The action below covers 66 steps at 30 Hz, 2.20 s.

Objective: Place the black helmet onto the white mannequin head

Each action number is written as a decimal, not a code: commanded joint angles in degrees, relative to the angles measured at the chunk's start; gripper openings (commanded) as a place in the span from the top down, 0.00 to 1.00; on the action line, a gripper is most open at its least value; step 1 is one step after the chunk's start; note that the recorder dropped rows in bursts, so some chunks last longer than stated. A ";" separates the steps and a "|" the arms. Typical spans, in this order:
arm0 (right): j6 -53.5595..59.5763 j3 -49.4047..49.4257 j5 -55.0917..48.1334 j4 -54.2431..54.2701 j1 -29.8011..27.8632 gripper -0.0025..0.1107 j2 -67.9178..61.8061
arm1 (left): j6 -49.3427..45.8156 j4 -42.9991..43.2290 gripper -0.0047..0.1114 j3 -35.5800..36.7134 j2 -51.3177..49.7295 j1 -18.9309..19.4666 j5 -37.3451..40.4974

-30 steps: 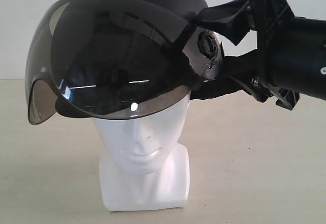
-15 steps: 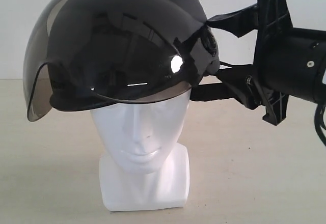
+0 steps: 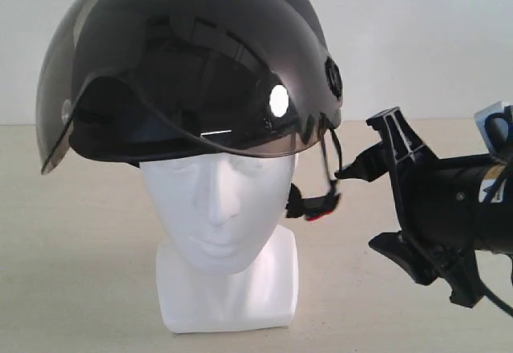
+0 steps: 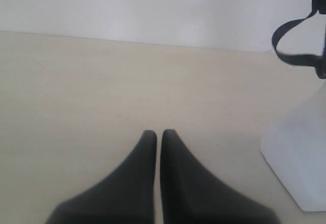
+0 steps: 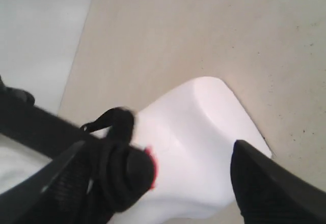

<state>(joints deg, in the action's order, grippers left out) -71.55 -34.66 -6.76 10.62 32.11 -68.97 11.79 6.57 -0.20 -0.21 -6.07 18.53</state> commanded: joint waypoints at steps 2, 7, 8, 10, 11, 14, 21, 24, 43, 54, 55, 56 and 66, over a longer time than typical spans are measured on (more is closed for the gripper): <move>13.58 -0.10 -2.04 12.13 -0.18 0.35 0.42 | -0.24 0.09 0.92 0.20 0.21 0.17 -0.31; 15.20 -0.22 -1.90 12.14 -0.18 0.35 1.23 | -0.24 0.09 0.92 0.20 0.21 0.17 -0.31; 15.51 -0.22 -1.78 11.88 -0.18 0.35 1.51 | -0.24 0.09 0.92 0.20 0.21 0.17 -0.31; 17.77 -0.22 -1.62 11.54 -0.30 0.35 1.73 | -0.24 0.09 0.92 0.20 0.21 0.17 -0.31; 18.68 -0.22 -1.88 11.33 -0.30 0.35 1.96 | -0.24 0.09 0.92 0.20 0.21 0.17 -0.31; 20.34 -0.22 -2.75 11.31 -0.30 0.35 2.79 | -0.24 0.09 0.92 0.20 0.21 0.17 -0.31; 33.87 -0.22 -6.90 11.31 -6.66 0.35 7.34 | -0.24 0.09 0.92 0.20 0.21 0.17 -0.31; 42.88 -0.22 -12.04 11.31 -10.67 0.35 9.35 | -0.24 0.09 0.92 0.20 0.21 0.17 -0.31; 68.78 -0.22 -20.37 11.31 -12.93 0.97 10.52 | -0.24 0.09 0.92 0.20 0.21 0.17 -0.31; 70.24 -0.22 -22.17 11.06 -12.93 0.97 10.52 | -1.37 3.72 0.92 0.20 0.21 0.17 -15.45; 70.23 -0.22 -22.32 11.06 -12.93 0.97 10.52 | -1.37 3.72 0.92 0.20 0.21 0.17 -16.81; 70.23 -0.22 -22.40 10.91 -12.93 0.97 10.52 | -1.37 3.72 0.92 0.20 0.21 0.17 -18.06; 70.55 -0.22 -20.91 10.91 -12.93 0.97 10.52 | 33.94 -4.27 0.92 -0.78 0.21 0.17 -26.00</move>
<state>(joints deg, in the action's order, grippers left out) -1.75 -34.66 -28.99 21.87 19.43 -59.00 32.91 4.06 -0.20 -0.21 -6.07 -7.75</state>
